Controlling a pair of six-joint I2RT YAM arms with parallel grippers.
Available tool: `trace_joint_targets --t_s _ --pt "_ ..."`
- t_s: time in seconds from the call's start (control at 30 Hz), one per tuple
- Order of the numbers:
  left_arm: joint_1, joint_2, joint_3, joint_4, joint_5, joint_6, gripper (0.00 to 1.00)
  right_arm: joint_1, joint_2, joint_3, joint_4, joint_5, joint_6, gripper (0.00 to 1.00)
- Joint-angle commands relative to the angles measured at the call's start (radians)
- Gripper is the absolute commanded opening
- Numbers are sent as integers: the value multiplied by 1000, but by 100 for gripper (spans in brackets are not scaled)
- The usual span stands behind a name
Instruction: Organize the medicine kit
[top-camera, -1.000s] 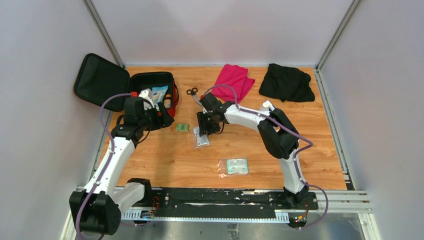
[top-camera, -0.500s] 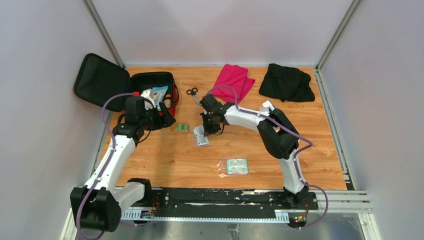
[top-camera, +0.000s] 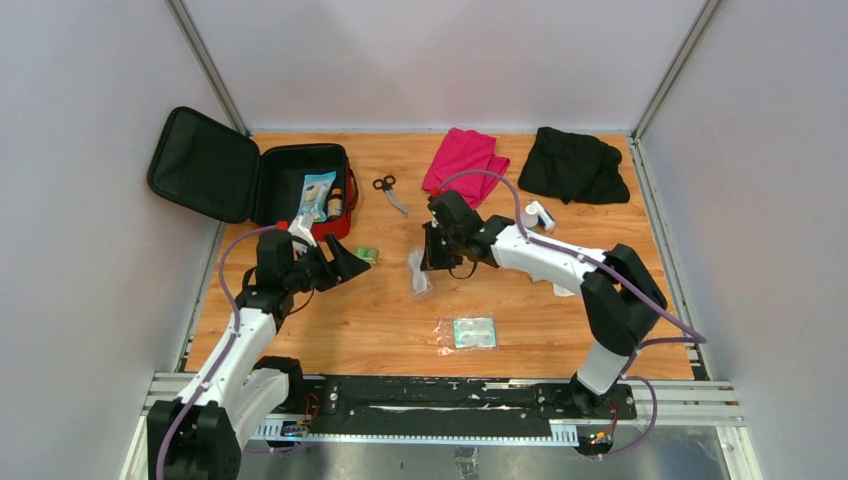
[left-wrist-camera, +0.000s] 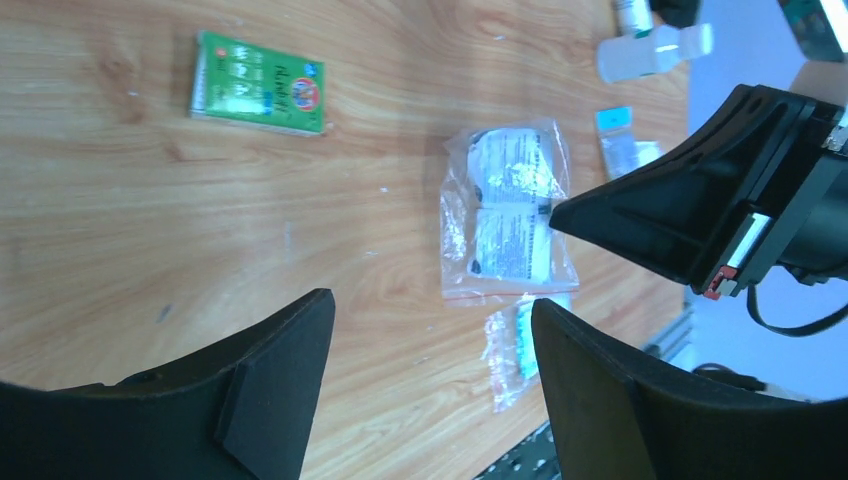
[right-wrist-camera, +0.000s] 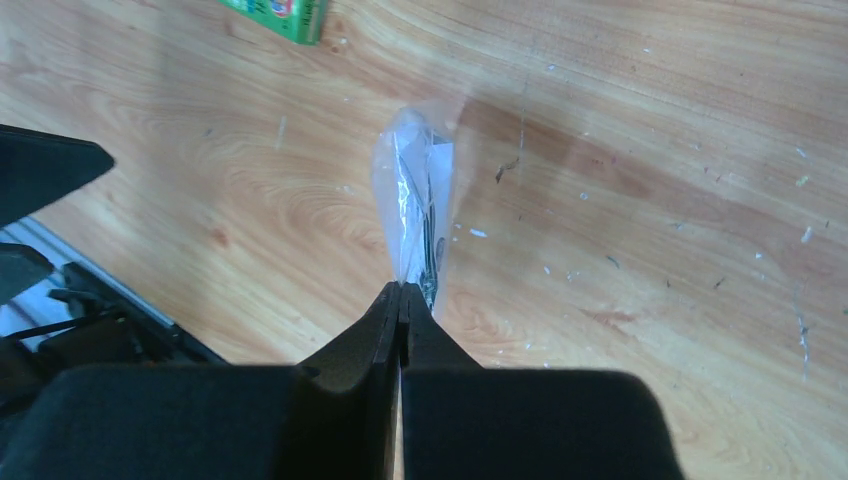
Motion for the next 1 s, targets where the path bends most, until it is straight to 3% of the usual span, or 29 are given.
trace_joint_targets --t_s 0.0,0.33,0.8,0.97 --pt "-24 -87 -56 171 101 -156 78 17 -96 -62 63 12 76 0" --pt "-103 -159 -67 259 68 -229 79 14 -252 -70 99 -1 108 0" --pt "-103 -249 -32 476 85 -436 82 8 -358 30 279 -290 165 0" --pt "-104 -243 -4 546 115 -491 77 8 -372 42 343 -328 202 0"
